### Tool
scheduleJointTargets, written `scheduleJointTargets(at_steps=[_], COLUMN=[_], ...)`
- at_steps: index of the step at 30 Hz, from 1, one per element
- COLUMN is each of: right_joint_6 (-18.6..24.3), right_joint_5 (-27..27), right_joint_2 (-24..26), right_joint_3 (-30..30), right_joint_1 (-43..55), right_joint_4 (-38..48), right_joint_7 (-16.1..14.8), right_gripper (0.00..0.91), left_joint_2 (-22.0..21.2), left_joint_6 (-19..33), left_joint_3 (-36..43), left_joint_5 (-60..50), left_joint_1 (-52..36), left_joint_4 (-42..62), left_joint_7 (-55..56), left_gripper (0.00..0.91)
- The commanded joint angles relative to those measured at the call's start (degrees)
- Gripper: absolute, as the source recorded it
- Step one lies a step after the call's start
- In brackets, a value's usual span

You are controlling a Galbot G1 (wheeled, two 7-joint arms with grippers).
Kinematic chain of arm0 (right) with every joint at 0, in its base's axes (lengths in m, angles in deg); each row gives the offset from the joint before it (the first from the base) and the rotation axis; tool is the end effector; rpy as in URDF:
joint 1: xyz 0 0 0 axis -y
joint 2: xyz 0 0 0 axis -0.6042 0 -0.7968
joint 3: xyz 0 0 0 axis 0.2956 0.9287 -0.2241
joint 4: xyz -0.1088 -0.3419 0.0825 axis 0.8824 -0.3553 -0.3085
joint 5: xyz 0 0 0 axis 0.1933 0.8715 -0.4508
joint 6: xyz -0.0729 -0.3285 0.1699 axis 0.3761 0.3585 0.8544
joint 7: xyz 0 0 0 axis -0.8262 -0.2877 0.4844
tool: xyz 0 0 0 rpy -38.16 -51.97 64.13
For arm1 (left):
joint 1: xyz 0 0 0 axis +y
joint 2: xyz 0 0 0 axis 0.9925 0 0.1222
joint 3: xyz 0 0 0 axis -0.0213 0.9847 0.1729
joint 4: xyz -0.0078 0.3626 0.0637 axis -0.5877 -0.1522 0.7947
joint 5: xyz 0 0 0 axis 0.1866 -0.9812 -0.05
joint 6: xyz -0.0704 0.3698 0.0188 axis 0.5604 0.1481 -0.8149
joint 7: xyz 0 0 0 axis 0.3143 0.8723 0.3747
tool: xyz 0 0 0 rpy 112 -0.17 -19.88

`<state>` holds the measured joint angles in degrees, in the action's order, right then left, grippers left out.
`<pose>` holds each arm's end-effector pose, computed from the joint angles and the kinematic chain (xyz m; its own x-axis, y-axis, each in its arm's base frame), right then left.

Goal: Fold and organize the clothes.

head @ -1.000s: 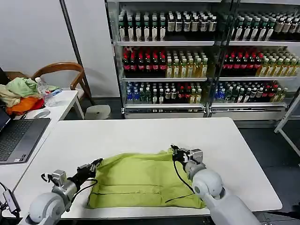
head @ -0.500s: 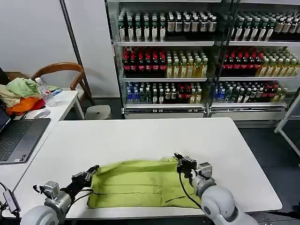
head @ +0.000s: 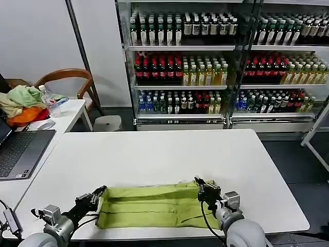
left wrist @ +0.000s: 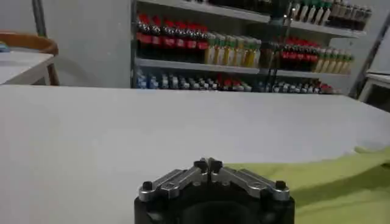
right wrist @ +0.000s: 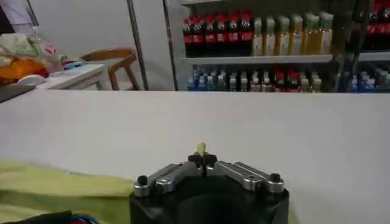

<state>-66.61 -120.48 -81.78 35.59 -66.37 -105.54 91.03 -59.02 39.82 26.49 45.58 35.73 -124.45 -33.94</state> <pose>0.2511 0.0022 -0.2738 -0.8602 -0.3106 0.4045 -0.2982 0.9498 0.0952 0.2289 0.1584 -0.3057 -0.8577 0.3262 0.3974 0.2902 0.9452 -0.1496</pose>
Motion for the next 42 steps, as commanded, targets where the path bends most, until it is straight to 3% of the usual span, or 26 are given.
scheduleJointTargets(at_steps=[1,17,19,20,21,22,23,31,33,36,42], right_joint_6=[0.3,0.6,1.0,1.0,1.1,1.4,1.5,3.3,4.5,5.4,5.7], right_joint_5=[0.5,3.5,4.5,4.4,4.5,4.8,5.0,7.1,9.9,12.3,13.2], right_joint_2=[0.0,-0.5,-0.6,-0.6,-0.6,-0.6,-0.6,-1.6,-1.9,-2.5,-3.4], right_joint_3=[-1.2,-0.4,-0.4,-0.5,-0.6,-0.7,-0.7,-2.4,-3.2,-4.7,-8.2], right_joint_1=[-3.1,-5.9,-6.4,-6.6,-6.8,-7.3,-7.7,-9.9,-11.0,-12.6,-15.2], right_joint_4=[-1.5,-1.0,-0.6,-0.5,-0.5,-0.4,-0.4,-1.5,-1.9,-3.1,-6.1], right_joint_7=[0.0,-0.5,-0.7,-1.0,-1.2,-1.6,-1.7,-2.0,-2.2,-2.3,-2.2], right_gripper=[0.0,0.0,0.0,0.0,0.0,0.171,0.907,0.907,0.907,0.907,0.907], left_joint_2=[0.2,0.3,0.1,0.1,0.0,0.0,0.0,-0.2,-0.3,-1.1,-3.5], left_joint_6=[0.1,0.5,0.4,0.1,-0.8,-1.5,-1.4,-2.0,-2.0,-6.0,-6.6], left_joint_3=[-0.5,0.6,1.0,1.1,1.0,1.0,1.1,0.2,-0.3,-0.6,3.7], left_joint_5=[-0.1,-2.2,-3.1,-3.8,-4.5,-5.2,-5.5,-4.9,-4.6,-4.4,-3.4], left_joint_1=[1.5,1.4,1.4,1.3,1.4,1.4,1.3,1.6,1.7,1.9,3.2], left_joint_4=[-0.8,0.9,0.9,1.1,1.0,1.0,1.0,-2.4,-3.7,-7.1,-11.1], left_joint_7=[-0.2,-0.2,-0.2,-0.4,-0.7,-0.8,-0.5,1.9,3.8,9.9,25.1], left_gripper=[0.04,0.05,0.353,0.907,0.907,0.907,0.907,0.907,0.907,0.907,0.907])
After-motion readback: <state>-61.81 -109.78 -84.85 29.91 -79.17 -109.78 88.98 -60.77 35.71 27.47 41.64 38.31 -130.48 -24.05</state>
